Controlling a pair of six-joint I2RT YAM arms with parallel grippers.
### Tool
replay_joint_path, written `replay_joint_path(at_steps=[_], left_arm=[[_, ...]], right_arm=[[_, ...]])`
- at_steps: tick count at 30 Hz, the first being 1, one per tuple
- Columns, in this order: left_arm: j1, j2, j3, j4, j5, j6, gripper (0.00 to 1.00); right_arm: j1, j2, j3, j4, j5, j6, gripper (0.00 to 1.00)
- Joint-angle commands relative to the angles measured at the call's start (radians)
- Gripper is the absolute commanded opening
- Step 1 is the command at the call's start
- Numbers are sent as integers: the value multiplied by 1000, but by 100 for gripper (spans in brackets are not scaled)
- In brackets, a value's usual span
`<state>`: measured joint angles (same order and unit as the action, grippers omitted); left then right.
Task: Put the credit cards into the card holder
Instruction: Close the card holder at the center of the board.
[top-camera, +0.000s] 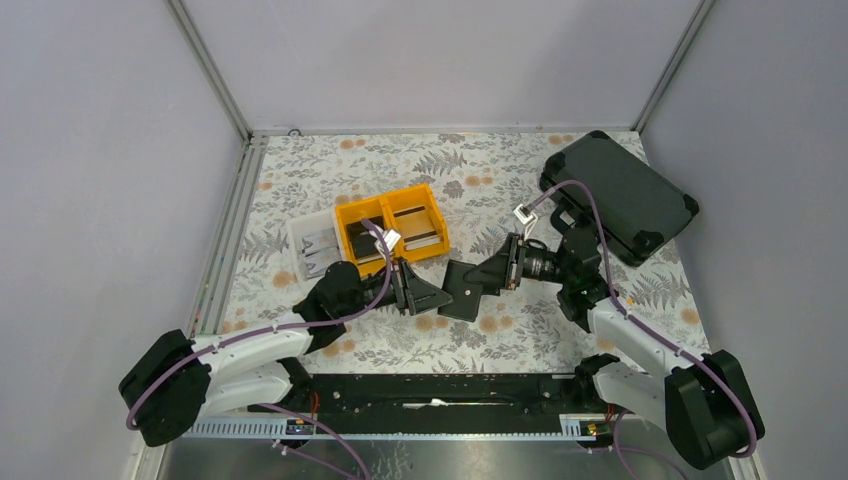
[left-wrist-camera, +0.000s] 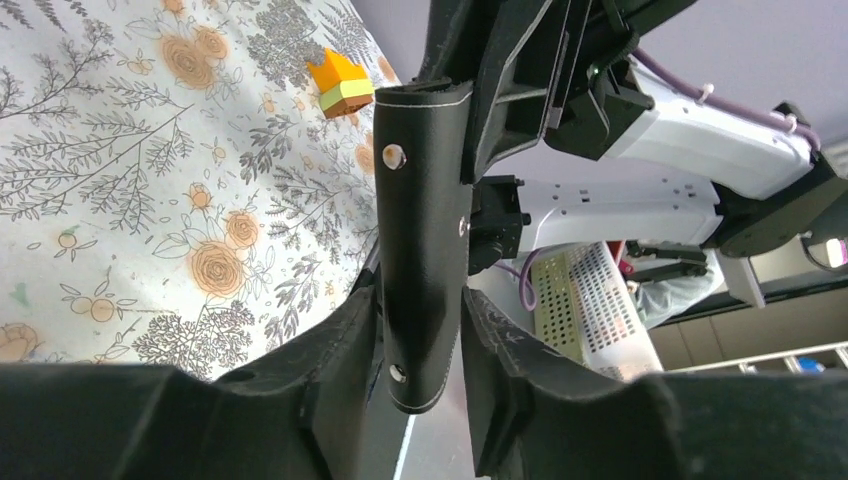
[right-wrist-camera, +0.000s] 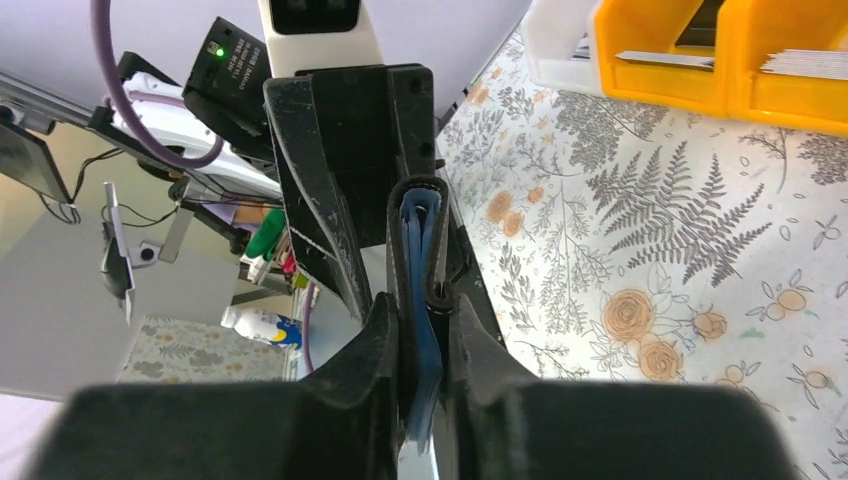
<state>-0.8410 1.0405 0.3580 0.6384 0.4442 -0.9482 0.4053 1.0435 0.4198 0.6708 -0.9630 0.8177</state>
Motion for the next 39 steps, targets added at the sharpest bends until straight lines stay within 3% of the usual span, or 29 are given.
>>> replay_joint_path(at_steps=[1,3,7,12,17,21,24,25,26,28,29,30,32,35,39], left_arm=[[-4,4,15,113,27,-12,46],[-4,7,17,120,25,-15,56],[-3,29,31,147,53,-25,55],[-3,71,20,272,85,-74,40],[-4,114,28,308,113,-90,36],[-4,132,34,315,123,-99,27],[-4,137,52,271,126,-87,12],[-4,132,51,260,113,-84,6],[-3,123,47,245,92,-82,0],[-3,89,45,158,28,-56,0],[-3,69,45,107,-6,-37,0],[-2,48,45,65,-31,-22,0],[6,11,43,5,-68,-5,0],[16,-33,42,-47,-74,9,0],[30,-74,44,-116,-91,20,0]], right_arm=[[1,5,-5,170,-45,99,0],[0,4,-7,196,-62,116,0],[1,13,-1,257,-110,158,0],[1,32,6,288,-150,181,0],[1,58,20,277,-186,183,0],[1,61,36,247,-185,164,0],[2,58,58,174,-182,111,0],[2,54,64,141,-175,91,3],[2,43,75,90,-155,55,17],[1,0,103,-63,-74,-43,53],[1,-28,125,-172,-21,-110,65],[1,-54,146,-287,35,-176,71],[2,-101,179,-458,137,-259,77],[1,-136,185,-545,228,-314,81],[1,-156,180,-626,283,-351,77]])
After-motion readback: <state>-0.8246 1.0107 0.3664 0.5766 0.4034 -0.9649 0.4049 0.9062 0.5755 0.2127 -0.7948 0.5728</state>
